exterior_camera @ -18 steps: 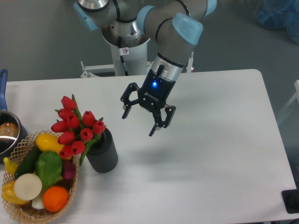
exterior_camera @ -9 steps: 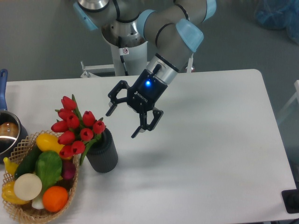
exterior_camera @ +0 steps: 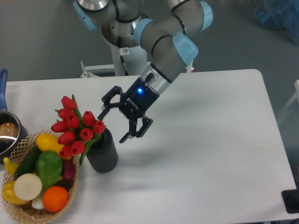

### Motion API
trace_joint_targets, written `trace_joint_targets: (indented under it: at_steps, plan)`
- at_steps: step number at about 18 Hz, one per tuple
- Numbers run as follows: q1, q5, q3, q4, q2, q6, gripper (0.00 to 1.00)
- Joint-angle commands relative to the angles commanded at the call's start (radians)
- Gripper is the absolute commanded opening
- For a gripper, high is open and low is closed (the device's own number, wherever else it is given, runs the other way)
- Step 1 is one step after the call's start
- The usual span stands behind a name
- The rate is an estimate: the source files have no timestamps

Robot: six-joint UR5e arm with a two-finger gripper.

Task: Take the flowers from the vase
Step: 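Lower the open gripper around the tulip stems above the vase rim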

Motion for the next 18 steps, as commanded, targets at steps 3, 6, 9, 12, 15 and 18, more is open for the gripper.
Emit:
trace_joint_targets:
  at_steps: [3, 6, 9, 12, 15, 18]
  plan:
    - [-0.023, 0.0, -0.006, 0.0, -0.003, 0.002, 1.0]
    - [-0.045, -0.002, -0.006, 0.002, -0.008, 0.002, 1.0]
    - [-0.063, -0.012, -0.006, 0.002, -0.018, 0.002, 1.0]
    - [-0.063, -0.031, -0.008, 0.002, -0.02, 0.002, 0.9]
    - [-0.06, -0.032, -0.011, 0.0, -0.02, 0.027, 0.55]
    - [-0.057, -0.032, -0.011, 0.002, -0.02, 0.054, 0.35]
